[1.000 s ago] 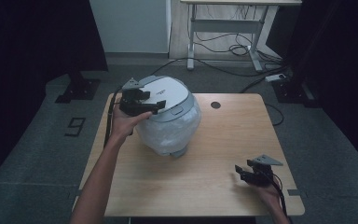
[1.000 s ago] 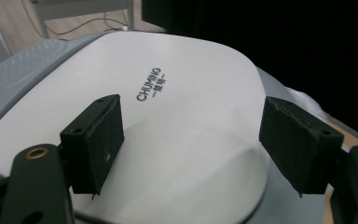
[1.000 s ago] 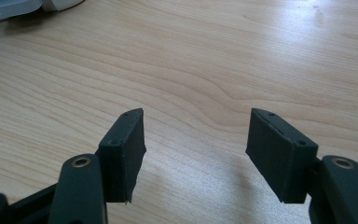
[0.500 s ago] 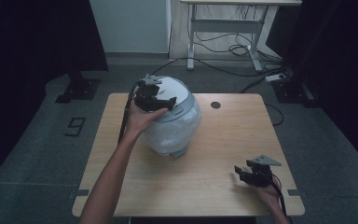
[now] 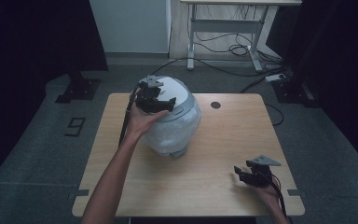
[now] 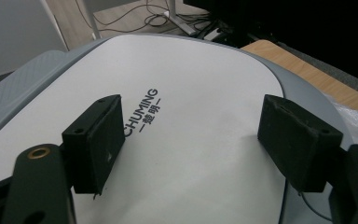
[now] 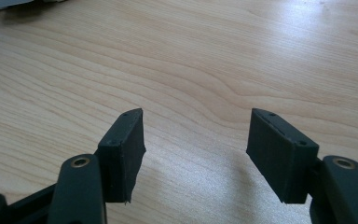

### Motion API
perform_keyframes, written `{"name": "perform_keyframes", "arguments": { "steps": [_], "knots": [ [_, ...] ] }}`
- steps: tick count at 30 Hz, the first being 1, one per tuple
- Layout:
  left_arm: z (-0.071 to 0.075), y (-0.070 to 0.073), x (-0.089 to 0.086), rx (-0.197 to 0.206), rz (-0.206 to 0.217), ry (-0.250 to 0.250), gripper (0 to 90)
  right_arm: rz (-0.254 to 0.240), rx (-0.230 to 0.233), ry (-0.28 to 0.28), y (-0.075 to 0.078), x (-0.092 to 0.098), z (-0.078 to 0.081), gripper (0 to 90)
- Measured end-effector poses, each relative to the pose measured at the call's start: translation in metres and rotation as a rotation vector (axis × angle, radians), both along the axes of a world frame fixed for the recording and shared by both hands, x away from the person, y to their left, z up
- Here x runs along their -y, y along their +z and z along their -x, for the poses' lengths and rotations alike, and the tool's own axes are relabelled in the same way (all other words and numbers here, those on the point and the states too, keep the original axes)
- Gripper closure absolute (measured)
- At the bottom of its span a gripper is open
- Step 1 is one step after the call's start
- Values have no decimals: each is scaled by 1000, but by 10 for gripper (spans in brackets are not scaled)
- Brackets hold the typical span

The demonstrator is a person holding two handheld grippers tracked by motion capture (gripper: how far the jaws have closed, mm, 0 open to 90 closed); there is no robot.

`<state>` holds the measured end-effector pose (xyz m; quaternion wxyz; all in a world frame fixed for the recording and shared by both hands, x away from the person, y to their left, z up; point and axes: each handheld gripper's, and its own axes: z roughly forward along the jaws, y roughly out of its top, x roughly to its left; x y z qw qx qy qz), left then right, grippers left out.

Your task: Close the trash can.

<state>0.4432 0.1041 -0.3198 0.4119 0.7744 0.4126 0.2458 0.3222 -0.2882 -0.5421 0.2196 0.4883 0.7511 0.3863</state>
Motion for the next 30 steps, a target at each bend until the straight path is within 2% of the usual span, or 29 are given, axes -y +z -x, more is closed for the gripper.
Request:
{"name": "perform_keyframes", "arguments": {
  "steps": [2, 5, 7, 9, 11, 13, 15, 21, 24, 30],
  "knots": [
    [-1, 1, 0, -6, -5, -4, 226, 1, -1, 0, 0, 0, 0, 358],
    [-1, 1, -2, -6, 8, -17, 226, -1, -1, -3, 0, 1, 0, 358],
    [1, 1, -4, -7, 30, -11, 240, -2, 0, -5, 0, 2, -1, 358],
    [6, 1, -10, 4, 93, -29, 241, -3, 0, -7, 0, 4, -1, 358],
    [12, 2, -14, 20, 117, -44, 233, -4, -1, -9, 0, 4, -1, 357],
    [23, 2, -19, 51, 104, -52, 223, -1, 3, -11, 1, 6, -1, 354],
    [32, 3, -25, 70, 111, -66, 220, -11, 5, -17, 2, 9, -1, 354],
    [59, -3, -39, 109, 121, -107, 216, -19, 8, -34, 4, 15, -1, 354],
    [72, -10, -46, 118, 124, -124, 216, -25, 9, -40, 4, 16, -1, 354],
    [97, -33, -58, 138, 82, -121, 205, -28, 5, -46, 4, 19, -2, 354]
  ]
}}
